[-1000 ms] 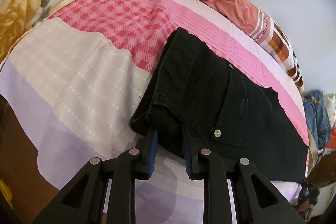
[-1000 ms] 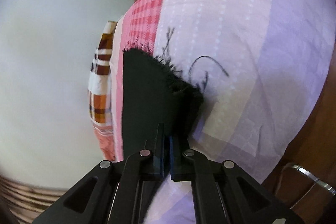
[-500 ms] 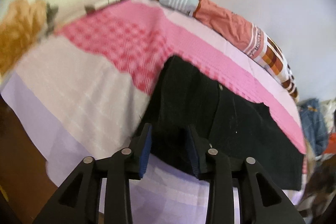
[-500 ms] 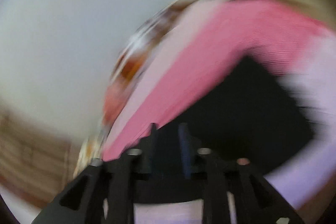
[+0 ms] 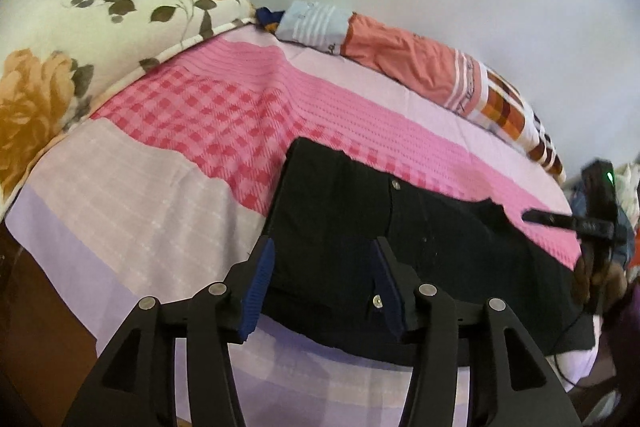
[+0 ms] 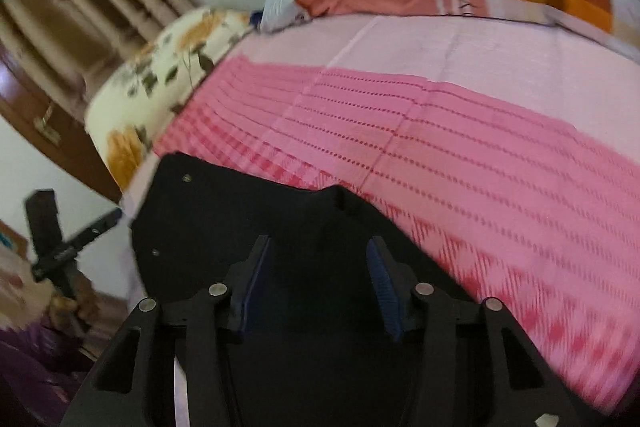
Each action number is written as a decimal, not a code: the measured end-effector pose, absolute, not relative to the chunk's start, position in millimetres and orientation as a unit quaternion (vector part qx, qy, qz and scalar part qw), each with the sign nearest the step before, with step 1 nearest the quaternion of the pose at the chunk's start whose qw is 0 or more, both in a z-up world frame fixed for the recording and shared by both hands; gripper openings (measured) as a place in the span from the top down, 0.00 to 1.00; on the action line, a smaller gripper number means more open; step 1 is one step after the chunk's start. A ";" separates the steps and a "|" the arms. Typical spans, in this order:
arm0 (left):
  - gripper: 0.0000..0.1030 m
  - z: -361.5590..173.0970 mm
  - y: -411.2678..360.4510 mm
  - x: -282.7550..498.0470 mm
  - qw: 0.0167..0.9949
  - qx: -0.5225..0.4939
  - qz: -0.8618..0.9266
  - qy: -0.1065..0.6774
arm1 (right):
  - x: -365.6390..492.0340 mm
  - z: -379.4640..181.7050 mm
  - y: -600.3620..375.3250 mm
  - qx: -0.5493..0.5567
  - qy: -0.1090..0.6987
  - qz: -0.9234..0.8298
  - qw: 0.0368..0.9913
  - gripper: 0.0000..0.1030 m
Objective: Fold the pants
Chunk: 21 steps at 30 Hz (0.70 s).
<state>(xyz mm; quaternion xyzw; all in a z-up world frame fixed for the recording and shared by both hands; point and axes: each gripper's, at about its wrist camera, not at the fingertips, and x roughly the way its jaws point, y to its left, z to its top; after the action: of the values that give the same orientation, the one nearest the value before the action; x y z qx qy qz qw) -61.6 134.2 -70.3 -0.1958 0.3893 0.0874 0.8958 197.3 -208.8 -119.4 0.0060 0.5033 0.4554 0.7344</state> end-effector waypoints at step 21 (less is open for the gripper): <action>0.45 -90.3 137.2 -46.6 0.889 -0.188 0.118 0.401 | 220.0 -144.0 -168.6 -0.064 0.498 0.435 0.747 0.96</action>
<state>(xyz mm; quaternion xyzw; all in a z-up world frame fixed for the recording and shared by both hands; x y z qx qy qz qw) -46.6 137.2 -90.3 -0.1883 0.4012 0.1176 0.8887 220.0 -168.6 -144.0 -0.0645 0.4981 0.4352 0.7472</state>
